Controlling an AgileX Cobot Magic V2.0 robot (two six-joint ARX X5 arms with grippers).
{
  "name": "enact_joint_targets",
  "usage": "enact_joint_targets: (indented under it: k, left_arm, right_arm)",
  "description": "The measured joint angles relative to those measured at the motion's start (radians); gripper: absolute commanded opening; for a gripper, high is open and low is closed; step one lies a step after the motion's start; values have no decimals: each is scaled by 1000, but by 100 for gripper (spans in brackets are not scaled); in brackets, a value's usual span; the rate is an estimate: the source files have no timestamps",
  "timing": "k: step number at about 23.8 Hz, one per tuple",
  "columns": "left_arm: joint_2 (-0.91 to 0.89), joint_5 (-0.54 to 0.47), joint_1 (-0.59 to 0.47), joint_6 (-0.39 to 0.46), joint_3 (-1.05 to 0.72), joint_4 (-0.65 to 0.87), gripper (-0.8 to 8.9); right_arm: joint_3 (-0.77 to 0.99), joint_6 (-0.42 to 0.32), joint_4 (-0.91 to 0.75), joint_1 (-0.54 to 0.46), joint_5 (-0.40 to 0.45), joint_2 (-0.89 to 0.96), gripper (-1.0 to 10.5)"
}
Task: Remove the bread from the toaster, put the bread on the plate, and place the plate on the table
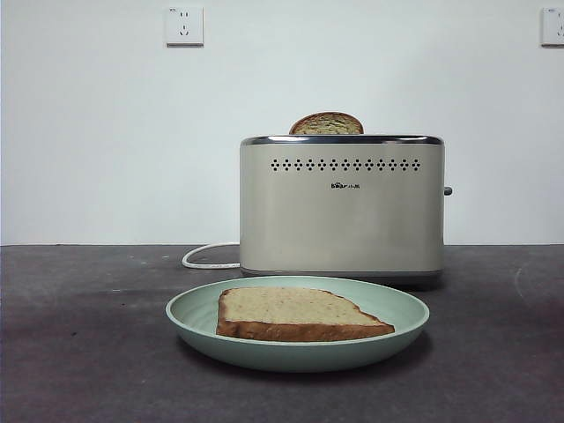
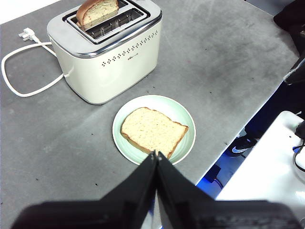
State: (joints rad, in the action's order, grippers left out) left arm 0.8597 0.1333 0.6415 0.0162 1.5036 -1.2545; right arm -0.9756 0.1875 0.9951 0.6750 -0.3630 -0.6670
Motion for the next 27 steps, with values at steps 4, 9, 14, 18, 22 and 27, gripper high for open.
enact_joint_targets:
  k: [4,9,14,18,22,27]
  left_arm:
    - [0,0,0,0,0,0,-8]
    - [9,0,0,0,0,0,-7]
    - [18,-85,-31,23,-3,82,-3]
    - [-90,-97,-200,114,-137,536,-3]
    - [-276,-100,-366,140,-465,914,-3]
    - [-425,-105,-479,148,-831,1101,-3]
  right_arm:
    - [0,0,0,0,0,1,2]
    - [0,0,0,0,0,1,2]
    - [0,0,0,0,0,1,2]
    - [0,0,0,0,0,1,2]
    - [0,0,0,0,0,1,2]
    - [0,0,0,0,0,1,2]
